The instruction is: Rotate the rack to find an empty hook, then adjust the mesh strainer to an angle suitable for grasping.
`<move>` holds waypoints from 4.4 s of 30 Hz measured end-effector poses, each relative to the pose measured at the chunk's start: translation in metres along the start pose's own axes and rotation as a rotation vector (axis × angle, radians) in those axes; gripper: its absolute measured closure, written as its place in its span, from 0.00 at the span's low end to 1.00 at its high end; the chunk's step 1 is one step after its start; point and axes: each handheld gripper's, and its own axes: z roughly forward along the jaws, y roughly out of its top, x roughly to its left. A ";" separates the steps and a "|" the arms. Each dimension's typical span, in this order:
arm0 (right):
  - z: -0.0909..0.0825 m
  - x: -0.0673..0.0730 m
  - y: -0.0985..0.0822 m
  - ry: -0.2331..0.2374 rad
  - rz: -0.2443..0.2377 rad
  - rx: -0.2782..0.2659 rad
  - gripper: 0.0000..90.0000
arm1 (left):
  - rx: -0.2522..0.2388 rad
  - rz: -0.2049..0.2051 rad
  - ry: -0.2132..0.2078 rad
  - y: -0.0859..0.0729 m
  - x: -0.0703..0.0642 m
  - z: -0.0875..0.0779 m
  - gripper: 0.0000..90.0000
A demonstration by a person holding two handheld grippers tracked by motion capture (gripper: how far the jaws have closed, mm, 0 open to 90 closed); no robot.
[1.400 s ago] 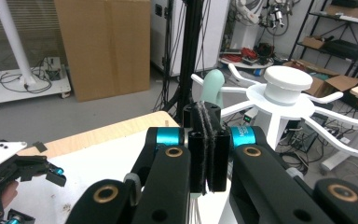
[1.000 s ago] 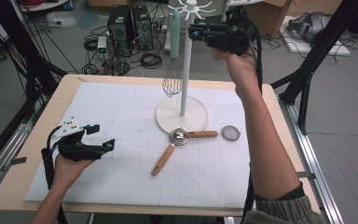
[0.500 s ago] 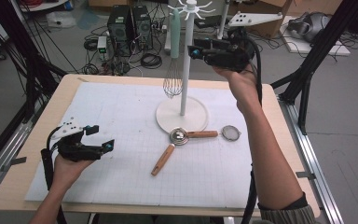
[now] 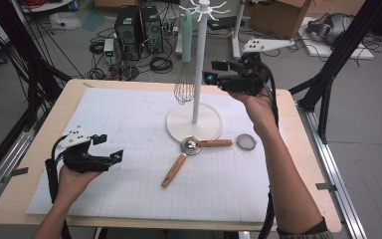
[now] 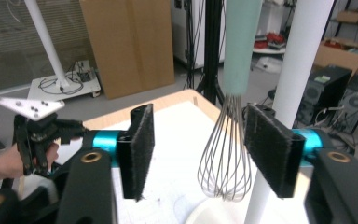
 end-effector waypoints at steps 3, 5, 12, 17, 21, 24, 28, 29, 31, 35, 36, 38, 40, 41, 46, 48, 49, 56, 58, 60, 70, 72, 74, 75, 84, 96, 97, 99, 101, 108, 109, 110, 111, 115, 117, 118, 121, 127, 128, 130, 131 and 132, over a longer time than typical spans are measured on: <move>0.001 0.000 -0.015 -0.007 0.007 0.017 0.43 | 0.001 0.000 -0.005 0.000 -0.001 0.001 0.13; 0.001 0.001 -0.023 -0.010 0.008 0.016 0.43 | 0.004 0.000 -0.007 -0.001 -0.001 0.002 0.13; -0.001 0.003 -0.048 -0.015 0.009 0.046 0.41 | 0.010 -0.001 -0.005 -0.001 0.000 0.002 0.13; -0.003 -0.001 -0.065 -0.023 0.020 0.095 0.37 | 0.017 0.002 0.004 -0.002 0.000 0.002 0.13; -0.008 -0.002 -0.080 -0.038 0.022 0.117 0.37 | 0.013 -0.001 0.006 -0.002 0.000 0.001 0.13; -0.010 -0.005 -0.094 -0.048 0.027 0.145 0.38 | 0.013 0.002 0.008 -0.002 -0.001 0.002 0.13; -0.011 -0.011 -0.111 -0.062 0.034 0.190 0.38 | 0.015 0.001 0.013 -0.003 0.000 0.002 0.13; -0.012 -0.012 -0.114 -0.065 0.035 0.195 0.38 | 0.015 0.001 0.013 -0.003 0.000 0.002 0.13; -0.013 -0.016 -0.123 -0.074 0.051 0.211 0.38 | 0.014 0.000 0.014 -0.003 0.000 0.002 0.13; -0.015 -0.024 -0.138 -0.095 0.063 0.229 0.41 | 0.017 0.003 0.014 -0.003 0.000 0.002 0.14; -0.016 -0.025 -0.141 -0.096 0.067 0.234 0.43 | 0.017 0.004 0.015 -0.003 0.000 0.002 0.14; -0.017 -0.028 -0.148 -0.097 0.070 0.251 0.46 | 0.014 0.002 0.015 -0.003 0.000 0.002 0.14; -0.018 -0.032 -0.156 -0.099 0.076 0.276 0.52 | 0.013 0.003 0.016 -0.003 0.000 0.002 0.14; -0.018 -0.034 -0.158 -0.098 0.085 0.283 0.55 | 0.013 0.002 0.014 -0.003 0.000 0.001 0.14; -0.013 -0.045 -0.177 -0.066 0.117 0.343 0.70 | 0.010 0.003 0.016 -0.003 0.000 0.001 0.14; -0.012 -0.049 -0.184 -0.078 0.123 0.358 0.75 | 0.010 0.003 0.017 -0.003 0.000 0.001 0.14; -0.012 -0.051 -0.187 -0.080 0.129 0.360 0.76 | 0.010 0.001 0.018 -0.003 0.000 0.001 0.14; -0.008 -0.065 -0.204 -0.110 0.155 0.399 0.91 | 0.010 0.003 0.017 -0.003 0.000 0.001 0.14; -0.006 -0.068 -0.207 -0.110 0.143 0.416 0.97 | 0.011 0.003 0.018 -0.003 0.000 0.001 0.14; -0.002 -0.071 -0.209 -0.118 0.132 0.431 0.99 | 0.011 0.003 0.018 -0.003 0.000 0.000 0.14; 0.011 -0.086 -0.230 -0.174 0.196 0.519 0.99 | 0.011 0.004 0.013 -0.003 0.001 0.000 0.14; 0.013 -0.087 -0.232 -0.187 0.194 0.524 0.99 | 0.012 0.006 0.013 -0.003 0.001 0.001 0.14; 0.013 -0.088 -0.234 -0.193 0.213 0.525 0.99 | 0.011 0.006 0.012 -0.003 0.001 0.001 0.14; 0.014 -0.088 -0.235 -0.197 0.215 0.533 0.99 | 0.011 0.006 0.012 -0.003 0.001 0.001 0.14; 0.012 -0.082 -0.237 -0.209 0.207 0.553 0.99 | 0.010 0.005 0.013 -0.002 0.000 0.001 0.14; 0.008 -0.070 -0.235 -0.216 0.174 0.601 0.99 | 0.003 0.007 0.011 -0.001 0.000 -0.001 0.14; 0.008 -0.069 -0.235 -0.221 0.172 0.603 0.99 | 0.003 0.007 0.011 -0.001 0.000 -0.001 0.14; 0.008 -0.068 -0.235 -0.223 0.177 0.602 0.99 | 0.004 0.009 0.009 -0.001 0.000 -0.001 0.14; 0.007 -0.068 -0.234 -0.227 0.176 0.607 0.99 | 0.004 0.011 0.009 -0.001 0.000 -0.001 0.14; 0.007 -0.066 -0.234 -0.233 0.177 0.618 0.99 | 0.001 0.009 0.008 0.000 0.000 -0.001 0.14; 0.007 -0.065 -0.234 -0.230 0.177 0.617 0.99 | 0.002 0.009 0.007 -0.001 0.000 -0.001 0.14; 0.007 -0.065 -0.234 -0.231 0.178 0.618 0.99 | 0.003 0.009 0.007 0.000 -0.001 -0.001 0.14; 0.007 -0.065 -0.234 -0.230 0.181 0.620 0.99 | 0.003 0.009 0.007 0.000 -0.001 -0.001 0.14; 0.006 -0.062 -0.234 -0.235 0.188 0.628 0.99 | -0.001 0.010 0.009 0.000 0.000 -0.002 0.14; 0.005 -0.060 -0.234 -0.237 0.188 0.634 0.99 | -0.003 0.011 0.009 0.000 -0.001 -0.002 0.14; 0.005 -0.060 -0.234 -0.234 0.186 0.634 0.99 | -0.002 0.015 0.006 0.001 -0.001 -0.002 0.14; 0.003 -0.056 -0.236 -0.247 0.169 0.621 0.99 | -0.003 0.014 0.008 0.001 -0.001 -0.002 0.14; -0.002 -0.051 -0.240 -0.244 0.193 0.601 0.99 | -0.003 0.017 0.007 0.001 -0.002 -0.002 0.14; -0.002 -0.051 -0.240 -0.249 0.192 0.601 0.99 | -0.004 0.017 0.007 0.001 -0.002 -0.002 0.14; -0.003 -0.049 -0.240 -0.244 0.197 0.607 0.99 | -0.005 0.016 0.007 0.001 -0.002 -0.002 0.14; -0.003 -0.048 -0.240 -0.243 0.196 0.609 0.99 | -0.005 0.015 0.005 0.001 -0.002 -0.002 0.14; -0.004 -0.047 -0.240 -0.247 0.193 0.608 0.99 | -0.004 0.018 0.006 0.001 -0.002 -0.003 0.14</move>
